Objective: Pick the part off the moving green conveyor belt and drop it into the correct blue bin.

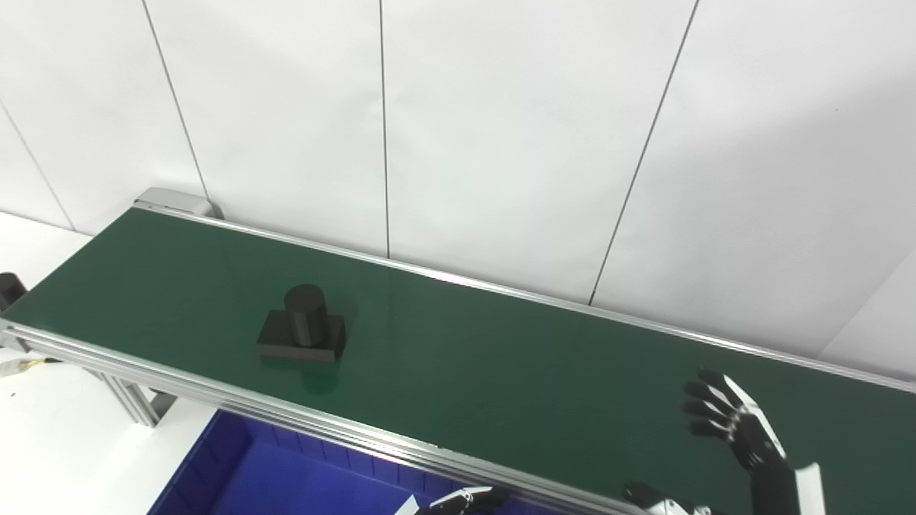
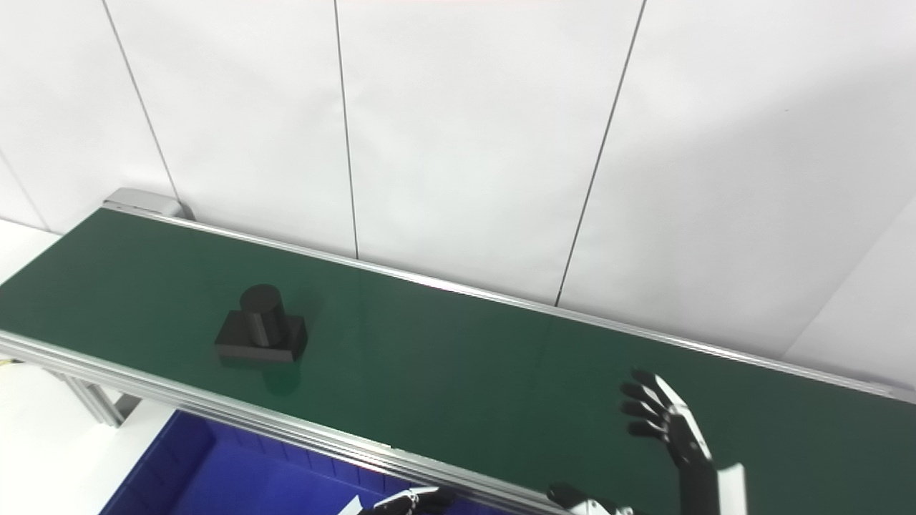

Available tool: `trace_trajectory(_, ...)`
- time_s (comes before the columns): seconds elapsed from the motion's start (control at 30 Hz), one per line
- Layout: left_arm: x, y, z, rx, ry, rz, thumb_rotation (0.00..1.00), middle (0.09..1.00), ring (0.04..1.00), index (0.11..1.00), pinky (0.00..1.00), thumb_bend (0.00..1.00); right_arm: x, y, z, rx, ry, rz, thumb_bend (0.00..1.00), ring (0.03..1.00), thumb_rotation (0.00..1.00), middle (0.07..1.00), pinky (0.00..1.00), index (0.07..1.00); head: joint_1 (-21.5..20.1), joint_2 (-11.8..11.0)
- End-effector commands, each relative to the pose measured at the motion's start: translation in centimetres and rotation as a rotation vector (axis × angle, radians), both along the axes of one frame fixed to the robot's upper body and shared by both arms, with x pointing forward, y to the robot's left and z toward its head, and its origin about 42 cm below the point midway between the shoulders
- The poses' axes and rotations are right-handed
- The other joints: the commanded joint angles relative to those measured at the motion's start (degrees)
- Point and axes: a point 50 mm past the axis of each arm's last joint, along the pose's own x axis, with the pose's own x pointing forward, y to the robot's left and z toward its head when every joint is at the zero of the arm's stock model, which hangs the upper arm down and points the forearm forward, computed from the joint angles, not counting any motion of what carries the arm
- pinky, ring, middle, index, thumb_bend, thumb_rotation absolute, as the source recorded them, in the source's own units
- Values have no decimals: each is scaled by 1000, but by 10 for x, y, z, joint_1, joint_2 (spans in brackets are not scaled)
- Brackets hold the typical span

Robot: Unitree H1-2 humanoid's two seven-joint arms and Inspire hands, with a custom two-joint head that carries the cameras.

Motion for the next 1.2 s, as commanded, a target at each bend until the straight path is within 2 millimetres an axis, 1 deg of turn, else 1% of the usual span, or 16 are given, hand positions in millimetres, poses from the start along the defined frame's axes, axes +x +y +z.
trace_trajectory(0.0, 7, -3, 9, -19, -69, -9, 206, 854, 852, 820, 813, 964, 17, 8, 13, -6, -19, 26, 923, 706, 399, 764, 626, 827, -1, 1)
trace_trajectory(0.07, 7, -4, 8, -18, -70, -9, 206, 854, 852, 818, 812, 967, 24, 11, 16, -9, -7, 35, 919, 695, 389, 759, 619, 826, -3, 2)
trace_trajectory(0.17, 6, -4, 9, -29, -65, -12, 194, 854, 854, 816, 814, 971, 41, 21, 21, -30, 15, 59, 903, 704, 387, 762, 628, 833, -11, 4)
trace_trajectory(0.2, 6, -4, 9, -32, -63, -14, 186, 856, 854, 817, 813, 969, 45, 23, 22, -35, 20, 64, 892, 709, 366, 761, 632, 831, -11, 4)
trace_trajectory(0.37, 9, -4, 8, -17, -70, -30, 192, 859, 856, 821, 813, 966, 70, 38, 27, -64, 57, 88, 874, 725, 334, 771, 646, 832, -19, 6)
trace_trajectory(0.47, 12, -4, 7, -10, -71, -37, 214, 859, 851, 819, 800, 973, 82, 43, 28, -88, 64, 92, 870, 736, 361, 778, 685, 838, -17, 5)
trace_trajectory(0.53, 13, -5, 7, -7, -71, -38, 221, 860, 850, 818, 795, 976, 89, 45, 29, -95, 64, 93, 870, 739, 372, 778, 693, 840, -15, 5)
trace_trajectory(0.7, 14, -8, 6, 3, -79, -40, 225, 860, 853, 819, 802, 974, 100, 47, 33, -108, 61, 97, 872, 751, 395, 778, 710, 843, -13, 6)
trace_trajectory(0.97, 15, -12, 5, -4, -73, -41, 202, 857, 852, 819, 799, 975, 111, 51, 40, -120, 50, 120, 877, 754, 399, 789, 710, 844, -19, 6)
trace_trajectory(1.17, 15, -13, 5, -1, -72, -44, 201, 858, 855, 819, 802, 975, 123, 60, 47, -205, 65, 136, 878, 754, 409, 784, 709, 849, -26, 9)
